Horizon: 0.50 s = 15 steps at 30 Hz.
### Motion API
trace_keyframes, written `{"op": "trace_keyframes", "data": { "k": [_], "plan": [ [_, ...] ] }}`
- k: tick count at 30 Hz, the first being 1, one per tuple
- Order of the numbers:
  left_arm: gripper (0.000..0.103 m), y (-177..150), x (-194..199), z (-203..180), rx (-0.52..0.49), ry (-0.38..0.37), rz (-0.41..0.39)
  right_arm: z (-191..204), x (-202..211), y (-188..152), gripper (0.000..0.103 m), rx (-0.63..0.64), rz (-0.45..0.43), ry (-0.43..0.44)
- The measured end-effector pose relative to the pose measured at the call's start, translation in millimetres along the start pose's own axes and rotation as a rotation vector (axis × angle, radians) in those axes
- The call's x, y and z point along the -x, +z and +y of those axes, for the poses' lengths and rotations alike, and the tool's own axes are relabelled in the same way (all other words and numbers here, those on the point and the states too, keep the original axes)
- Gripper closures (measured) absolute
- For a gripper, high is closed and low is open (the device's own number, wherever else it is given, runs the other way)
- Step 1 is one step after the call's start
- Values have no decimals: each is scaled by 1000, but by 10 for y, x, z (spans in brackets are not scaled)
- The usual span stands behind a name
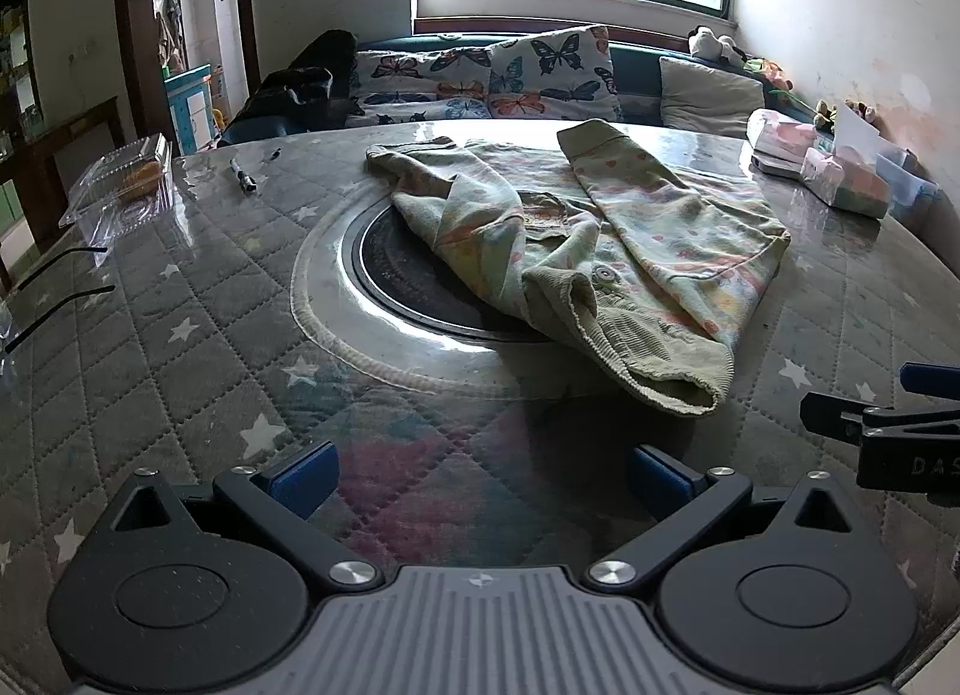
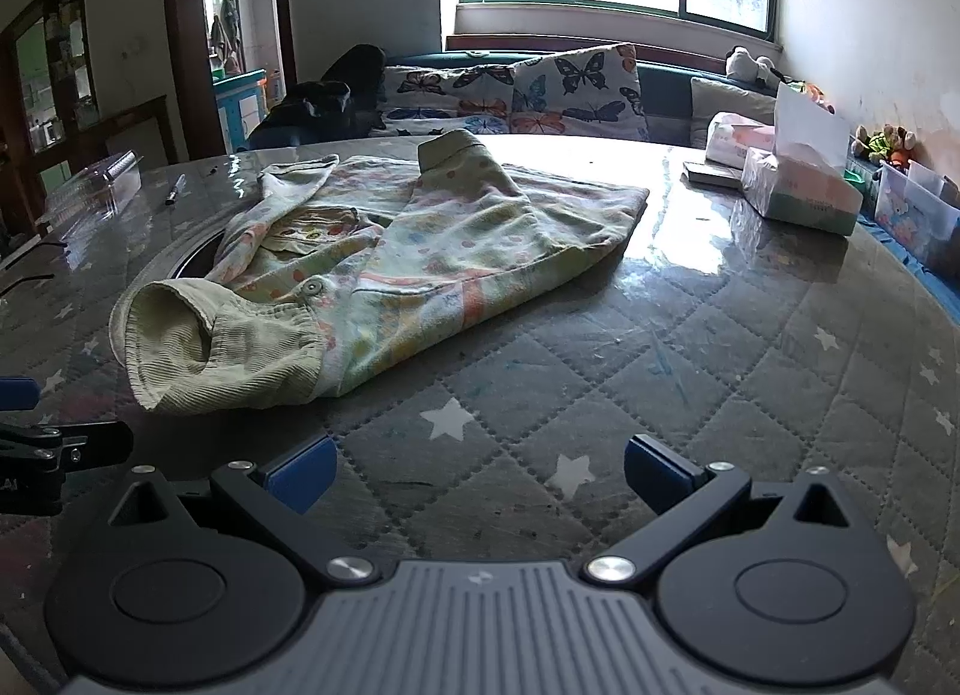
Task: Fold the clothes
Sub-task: 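Move both grippers toward the spread patterned shirt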
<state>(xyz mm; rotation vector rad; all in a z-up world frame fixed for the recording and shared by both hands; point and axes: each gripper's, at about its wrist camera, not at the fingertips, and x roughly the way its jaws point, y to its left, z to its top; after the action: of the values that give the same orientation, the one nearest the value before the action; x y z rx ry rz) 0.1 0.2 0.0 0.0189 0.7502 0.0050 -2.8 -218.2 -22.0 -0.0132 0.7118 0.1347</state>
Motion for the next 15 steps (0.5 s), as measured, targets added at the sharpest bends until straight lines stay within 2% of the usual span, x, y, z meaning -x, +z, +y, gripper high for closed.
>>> {"op": "trace_keyframes", "data": {
  "k": [15],
  "plan": [
    [0,-6,-61,76,-4,-17,21,8,-34,-7,0,0,13,-1]
  ]
}}
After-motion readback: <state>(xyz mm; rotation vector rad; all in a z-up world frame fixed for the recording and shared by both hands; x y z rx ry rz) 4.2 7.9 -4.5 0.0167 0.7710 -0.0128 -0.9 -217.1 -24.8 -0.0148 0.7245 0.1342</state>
